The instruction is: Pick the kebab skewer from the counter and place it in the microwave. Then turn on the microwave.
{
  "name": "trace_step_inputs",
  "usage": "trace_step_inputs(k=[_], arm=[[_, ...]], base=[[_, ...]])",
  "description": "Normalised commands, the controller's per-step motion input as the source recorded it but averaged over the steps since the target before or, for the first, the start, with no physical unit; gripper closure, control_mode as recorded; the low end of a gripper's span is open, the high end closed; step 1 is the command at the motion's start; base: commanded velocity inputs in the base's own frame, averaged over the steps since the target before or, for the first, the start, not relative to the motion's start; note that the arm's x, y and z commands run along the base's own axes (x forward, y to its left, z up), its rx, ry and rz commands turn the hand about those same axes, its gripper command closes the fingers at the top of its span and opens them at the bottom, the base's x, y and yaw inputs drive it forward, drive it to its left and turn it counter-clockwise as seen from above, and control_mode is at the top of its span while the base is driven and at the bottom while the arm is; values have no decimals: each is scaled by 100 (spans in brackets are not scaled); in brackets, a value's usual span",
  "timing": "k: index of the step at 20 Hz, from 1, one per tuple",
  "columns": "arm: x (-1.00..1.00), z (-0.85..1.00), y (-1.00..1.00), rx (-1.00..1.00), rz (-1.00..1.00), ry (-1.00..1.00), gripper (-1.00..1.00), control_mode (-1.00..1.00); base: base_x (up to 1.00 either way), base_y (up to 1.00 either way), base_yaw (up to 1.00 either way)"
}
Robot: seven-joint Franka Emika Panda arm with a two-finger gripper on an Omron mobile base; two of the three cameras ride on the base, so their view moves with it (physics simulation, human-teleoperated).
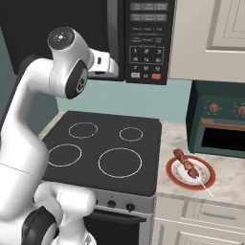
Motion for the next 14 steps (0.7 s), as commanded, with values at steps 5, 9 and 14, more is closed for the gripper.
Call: trace_step_inputs(k=[5,9,14], arm=[[28,40,-12,0,-4,0,-100,-100],[32,35,-12,0,-3,0,-100,-100],[31,22,-15,0,-2,-1,-100,-100]], base=[[0,0,0],[0,0,0],[0,0,0]])
